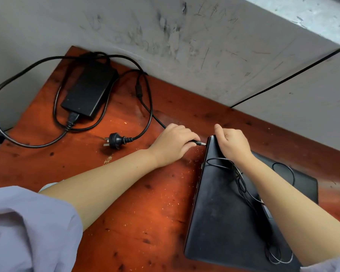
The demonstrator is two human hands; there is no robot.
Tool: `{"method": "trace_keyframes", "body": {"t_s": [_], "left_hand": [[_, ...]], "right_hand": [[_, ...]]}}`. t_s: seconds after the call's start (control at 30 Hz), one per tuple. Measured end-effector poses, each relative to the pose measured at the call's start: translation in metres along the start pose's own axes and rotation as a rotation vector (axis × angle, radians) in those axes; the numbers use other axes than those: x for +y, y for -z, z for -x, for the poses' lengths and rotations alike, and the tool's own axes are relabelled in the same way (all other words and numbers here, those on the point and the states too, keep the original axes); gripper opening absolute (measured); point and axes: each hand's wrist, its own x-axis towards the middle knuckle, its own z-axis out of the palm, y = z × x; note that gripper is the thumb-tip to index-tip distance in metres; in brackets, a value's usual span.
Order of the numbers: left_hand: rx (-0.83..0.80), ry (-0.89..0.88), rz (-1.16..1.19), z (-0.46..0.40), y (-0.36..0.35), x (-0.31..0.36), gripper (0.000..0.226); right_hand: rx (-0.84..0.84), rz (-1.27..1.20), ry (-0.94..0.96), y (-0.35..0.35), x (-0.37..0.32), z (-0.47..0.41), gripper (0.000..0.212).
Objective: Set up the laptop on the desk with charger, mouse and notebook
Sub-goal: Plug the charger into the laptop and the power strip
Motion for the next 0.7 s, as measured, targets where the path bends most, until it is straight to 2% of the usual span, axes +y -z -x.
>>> {"method": "trace_keyframes", "body": {"t_s": [0.37, 0.53, 0.7], "left_hand": [[-0.052, -0.063, -0.087, -0.009, -0.002, 0.011, 0.024], [-0.112, -0.026, -0.088, -0.012, -0.006, 0.011, 0.022], [-0.191, -0.003, -0.206, -0.013, -0.014, 0.004, 0.020]], "right_hand": [[0.015, 0.030, 0.021, -0.002, -0.003, 0.002, 0.059], [0.009, 0.060, 0.027, -0.007, -0.004, 0.000, 0.058], [-0.049, 0.073, 0.000, -0.022, -0.005, -0.003, 0.058]]}}
